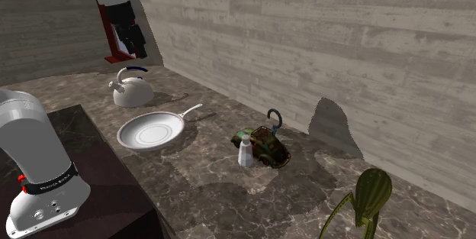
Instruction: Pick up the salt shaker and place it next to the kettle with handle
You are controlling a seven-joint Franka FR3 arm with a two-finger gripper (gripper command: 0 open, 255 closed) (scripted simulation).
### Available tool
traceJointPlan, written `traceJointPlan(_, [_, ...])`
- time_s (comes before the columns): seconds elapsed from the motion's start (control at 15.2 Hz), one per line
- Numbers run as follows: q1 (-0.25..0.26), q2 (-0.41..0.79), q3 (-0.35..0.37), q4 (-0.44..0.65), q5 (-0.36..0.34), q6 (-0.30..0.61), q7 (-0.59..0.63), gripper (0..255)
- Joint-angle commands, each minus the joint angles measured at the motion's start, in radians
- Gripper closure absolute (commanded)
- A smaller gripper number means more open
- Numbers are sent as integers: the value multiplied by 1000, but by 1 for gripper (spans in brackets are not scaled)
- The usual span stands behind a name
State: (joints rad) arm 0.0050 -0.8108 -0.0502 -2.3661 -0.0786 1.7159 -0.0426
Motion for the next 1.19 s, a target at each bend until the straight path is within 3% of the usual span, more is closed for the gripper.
traceJointPlan(0.0, [0, 0, 0, 0, 0, 0, 0, 0])
traceJointPlan(0.66, [-40, 134, -248, -53, -59, 221, -234, 0])
traceJointPlan(1.12, [-26, 316, -436, -6, -32, 368, -421, 0])
